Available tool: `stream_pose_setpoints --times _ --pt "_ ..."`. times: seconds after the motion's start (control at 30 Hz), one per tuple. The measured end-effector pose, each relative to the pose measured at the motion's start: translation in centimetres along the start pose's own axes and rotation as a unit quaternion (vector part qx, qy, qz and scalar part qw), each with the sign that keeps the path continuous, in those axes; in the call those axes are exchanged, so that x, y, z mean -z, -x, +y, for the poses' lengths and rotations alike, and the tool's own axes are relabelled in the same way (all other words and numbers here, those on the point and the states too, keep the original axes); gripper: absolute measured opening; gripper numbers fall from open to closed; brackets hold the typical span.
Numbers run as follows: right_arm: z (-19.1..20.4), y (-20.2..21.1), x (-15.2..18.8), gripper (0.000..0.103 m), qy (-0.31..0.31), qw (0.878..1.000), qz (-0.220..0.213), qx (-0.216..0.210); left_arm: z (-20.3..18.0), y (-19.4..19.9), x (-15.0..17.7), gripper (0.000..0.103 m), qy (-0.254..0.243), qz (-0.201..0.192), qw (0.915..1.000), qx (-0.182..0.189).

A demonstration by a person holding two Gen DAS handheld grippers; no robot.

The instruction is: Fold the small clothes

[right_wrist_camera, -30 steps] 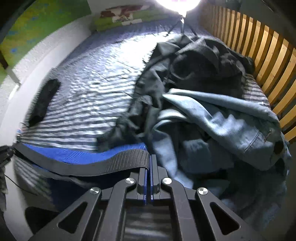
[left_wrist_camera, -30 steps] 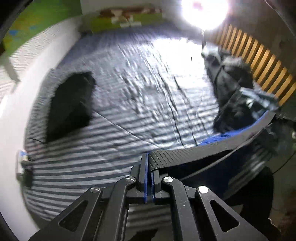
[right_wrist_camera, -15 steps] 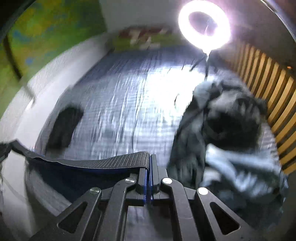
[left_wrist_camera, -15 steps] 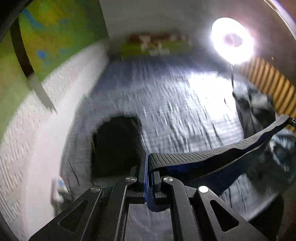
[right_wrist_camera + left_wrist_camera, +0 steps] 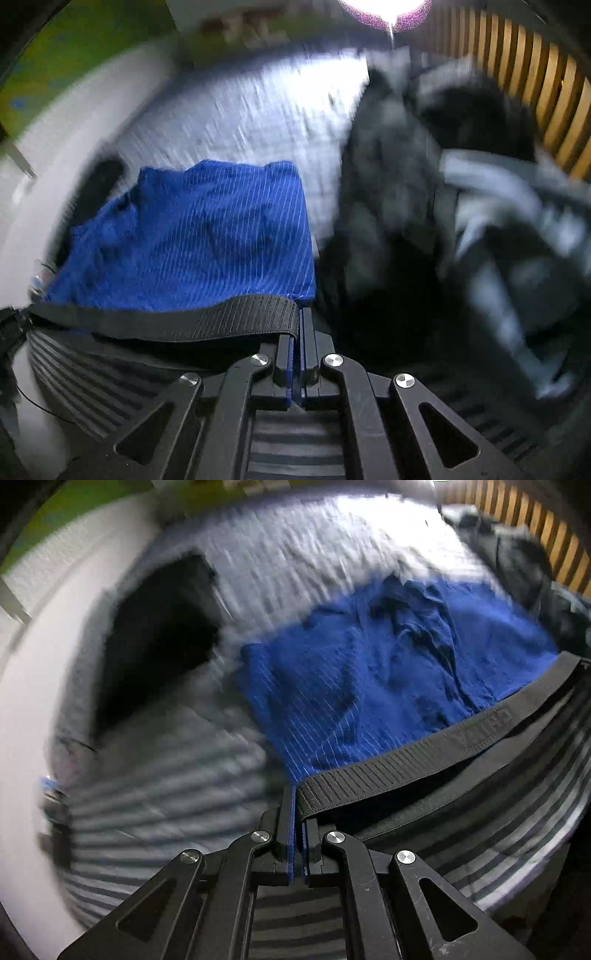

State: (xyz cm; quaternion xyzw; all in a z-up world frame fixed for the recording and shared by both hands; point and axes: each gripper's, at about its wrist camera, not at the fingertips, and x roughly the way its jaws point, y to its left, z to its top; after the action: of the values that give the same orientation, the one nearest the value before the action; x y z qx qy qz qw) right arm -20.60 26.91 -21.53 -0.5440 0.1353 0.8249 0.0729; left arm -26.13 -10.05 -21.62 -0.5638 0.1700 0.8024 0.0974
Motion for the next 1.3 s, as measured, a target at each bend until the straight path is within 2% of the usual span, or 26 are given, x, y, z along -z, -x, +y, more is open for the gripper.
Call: stream_pose_setpoints --times 0.07,0.2,0.33,0.53,0.6,0.67,0.83,0.97,1.0,1.1,1.13,1.2,1.3 --pt "0.0 -0.9 0.8 0.002 0.015 1.000 0.011 0.014 -0.5 -1.3 0.7 0.002 0.007 0.001 1.0000 0.004" --pt "0.4 -0.3 1.0 0.002 0.056 0.998 0.011 0.024 -0.5 -1.1 0.9 0.002 0.009 -0.009 0.9999 0.007" --pt "0.2 0.8 1.5 0.011 0.087 0.995 0.004 0.044 -0.9 -0.1 1.4 0.002 -0.008 -0.017 0.9998 0.004" --pt "0.7 0.6 2.8 0.027 0.140 0.989 0.017 0.045 -2.1 -1.1 3.5 0.004 -0.027 -0.014 0.9995 -0.003" --pt "0.8 1.2 3.1 0.028 0.167 0.985 0.026 0.032 -2.1 -1.5 3.6 0.005 -0.033 -0.007 0.9994 0.002" --pt "0.9 1.8 3.3 0.037 0.191 0.981 0.032 0.021 -2.2 -1.2 4.2 0.005 -0.039 -0.007 0.9992 0.008" --pt "0.1 4.8 2.3 0.041 0.210 0.978 0.015 -0.015 -1.8 0.7 5.3 0.025 -0.034 -0.018 0.9990 0.024" --pt "-0.4 6.5 -0.3 0.042 0.197 0.976 0.010 -0.094 -1.6 2.9 6.5 0.034 -0.040 -0.031 0.9982 0.031" --pt "-0.3 6.7 -0.8 0.042 0.201 0.974 0.007 -0.102 -1.5 3.0 6.7 0.035 -0.040 -0.030 0.9984 0.028" --pt "0.2 6.5 -0.8 0.042 0.242 0.969 0.010 -0.042 -1.7 4.2 7.2 0.035 -0.028 -0.032 0.9982 0.043" --pt "0.2 6.2 -0.6 0.042 0.254 0.966 0.017 -0.035 -2.1 4.5 7.1 0.035 -0.025 -0.037 0.9978 0.050" --pt "-0.4 6.4 -0.8 0.042 0.240 0.970 0.018 -0.032 -4.4 5.7 6.5 0.035 -0.035 -0.051 0.9954 0.073" --pt "-1.3 7.3 -3.2 0.042 0.188 0.978 -0.002 -0.091 -9.6 7.1 4.2 0.035 -0.070 -0.090 0.9873 0.110"
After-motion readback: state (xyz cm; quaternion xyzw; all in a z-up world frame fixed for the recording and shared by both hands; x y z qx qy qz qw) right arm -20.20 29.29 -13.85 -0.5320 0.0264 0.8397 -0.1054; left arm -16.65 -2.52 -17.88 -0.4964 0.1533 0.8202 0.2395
